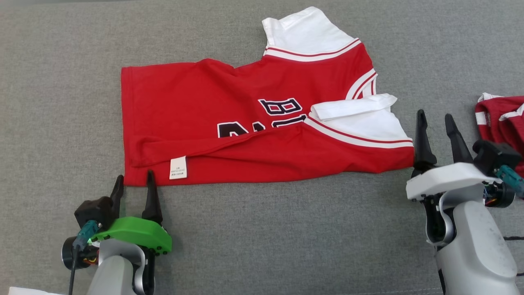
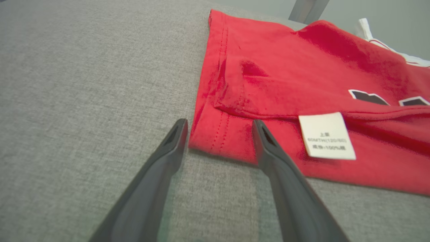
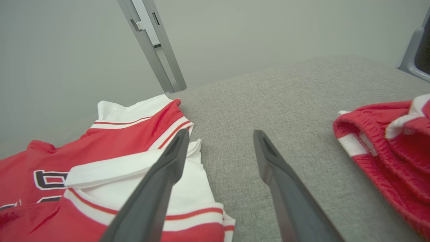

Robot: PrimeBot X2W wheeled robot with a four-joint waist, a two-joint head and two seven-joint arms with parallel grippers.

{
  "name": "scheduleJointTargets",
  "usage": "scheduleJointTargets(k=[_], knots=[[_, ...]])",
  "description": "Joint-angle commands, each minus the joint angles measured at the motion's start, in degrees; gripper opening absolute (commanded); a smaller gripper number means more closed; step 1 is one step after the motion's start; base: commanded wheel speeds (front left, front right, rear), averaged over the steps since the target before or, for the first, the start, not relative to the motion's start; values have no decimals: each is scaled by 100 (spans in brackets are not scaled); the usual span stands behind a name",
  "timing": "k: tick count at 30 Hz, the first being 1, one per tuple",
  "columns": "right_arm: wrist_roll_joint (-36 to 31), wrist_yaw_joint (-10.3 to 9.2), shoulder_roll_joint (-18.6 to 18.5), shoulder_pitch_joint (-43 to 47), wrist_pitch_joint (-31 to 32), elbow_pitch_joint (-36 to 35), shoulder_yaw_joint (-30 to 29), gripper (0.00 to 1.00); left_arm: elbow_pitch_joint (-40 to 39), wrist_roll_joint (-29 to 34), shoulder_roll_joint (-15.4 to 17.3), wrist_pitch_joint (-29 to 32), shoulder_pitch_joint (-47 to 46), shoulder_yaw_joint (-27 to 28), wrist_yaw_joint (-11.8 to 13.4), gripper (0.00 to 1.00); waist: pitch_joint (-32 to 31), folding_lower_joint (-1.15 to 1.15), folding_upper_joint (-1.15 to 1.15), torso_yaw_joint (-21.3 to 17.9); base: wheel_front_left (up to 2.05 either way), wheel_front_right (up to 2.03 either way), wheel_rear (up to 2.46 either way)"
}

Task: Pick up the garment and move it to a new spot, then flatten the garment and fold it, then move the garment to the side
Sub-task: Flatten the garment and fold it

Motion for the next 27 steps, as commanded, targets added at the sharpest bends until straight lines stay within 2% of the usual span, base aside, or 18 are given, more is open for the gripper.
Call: scheduleJointTargets(k=[1, 11, 12, 13, 14, 21, 22, 23, 24, 27], knots=[[50, -10, -11, 169, -16, -21, 3, 100, 52, -18, 32, 2, 60, -19, -32, 100, 7, 0, 0, -15, 0, 0, 0], [-19, -9, -11, 531, -16, -15, 269, 100, 769, 27, 30, 39, -152, 108, -89, 100, 143, 0, 0, -106, 0, 0, 0], [-37, -9, -12, 529, -16, 16, 330, 100, 895, 31, 28, 50, -187, 102, -108, 91, 145, 0, 0, -116, 0, 0, 0], [-55, -9, -12, 530, -16, 43, 388, 100, 1002, 36, 27, 54, -209, 83, -132, 12, 142, 0, 0, -122, 0, 0, 0], [-93, -9, -10, 534, -16, 80, 458, 100, 1109, 8, 20, 66, -233, 46, -158, 0, 135, 0, 0, -128, 0, 0, 0], [-100, -9, -9, 424, -5, 776, 620, 100, 1356, -95, -3, 70, -324, -189, -286, 0, 125, 0, 0, -67, 0, 0, 0], [-54, -9, -7, 391, 0, 877, 660, 73, 1349, -103, -7, 70, -331, -232, -308, 0, 126, 0, 0, -50, 0, 0, 0], [-23, -9, -3, 367, 1, 959, 715, 28, 1334, -106, -10, 70, -334, -265, -325, 0, 125, 0, 0, -35, 0, 0, 0], [3, -5, 0, 342, 5, 1038, 812, 0, 1304, -128, -10, 70, -332, -294, -353, 0, 124, 0, 0, -19, 0, 0, 0], [133, -5, 5, 290, 5, 1073, 828, 0, 1277, -66, -10, 66, -296, -370, -377, 0, 83, 0, 0, 9, 0, 0, 0]])
